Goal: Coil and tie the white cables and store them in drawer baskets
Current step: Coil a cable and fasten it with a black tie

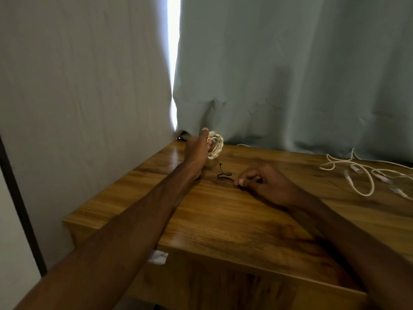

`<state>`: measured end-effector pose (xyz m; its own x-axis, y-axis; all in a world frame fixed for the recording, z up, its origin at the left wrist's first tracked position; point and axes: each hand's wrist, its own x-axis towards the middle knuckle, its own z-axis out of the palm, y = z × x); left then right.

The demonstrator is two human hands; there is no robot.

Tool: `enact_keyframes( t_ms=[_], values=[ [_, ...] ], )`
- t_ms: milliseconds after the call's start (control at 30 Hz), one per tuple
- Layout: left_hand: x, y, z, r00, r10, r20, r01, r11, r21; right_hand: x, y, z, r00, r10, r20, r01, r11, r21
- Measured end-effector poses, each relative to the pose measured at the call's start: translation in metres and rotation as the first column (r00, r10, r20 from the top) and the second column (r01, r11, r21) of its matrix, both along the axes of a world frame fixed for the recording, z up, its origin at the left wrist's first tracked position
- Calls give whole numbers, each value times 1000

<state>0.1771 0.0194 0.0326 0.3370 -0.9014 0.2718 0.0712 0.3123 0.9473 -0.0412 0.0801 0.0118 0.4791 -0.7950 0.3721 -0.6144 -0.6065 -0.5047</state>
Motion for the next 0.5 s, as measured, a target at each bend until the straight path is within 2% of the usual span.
enact_keyframes(
  t_ms=[133,267,400,433,500],
  values=[
    [-1,3,2,1000,7,9,-7,1000,10,0,7,6,998,-45,32,45,999,28],
    [-1,5,3,1000,-5,-9,5,1000,9,-1,12,8,998,-67,-14,67,998,1],
    [1,6,8,997,15,-78,-14,1000,13,11,12,5,982,-160,103,176,970,-167],
    [4,7,12,993,29,-112,-28,1000,9,16,9,6,980,-171,106,190,959,-212],
    [13,10,20,985,49,-167,-49,999,7,29,0,6,989,-145,7,141,953,-266]
  ],
)
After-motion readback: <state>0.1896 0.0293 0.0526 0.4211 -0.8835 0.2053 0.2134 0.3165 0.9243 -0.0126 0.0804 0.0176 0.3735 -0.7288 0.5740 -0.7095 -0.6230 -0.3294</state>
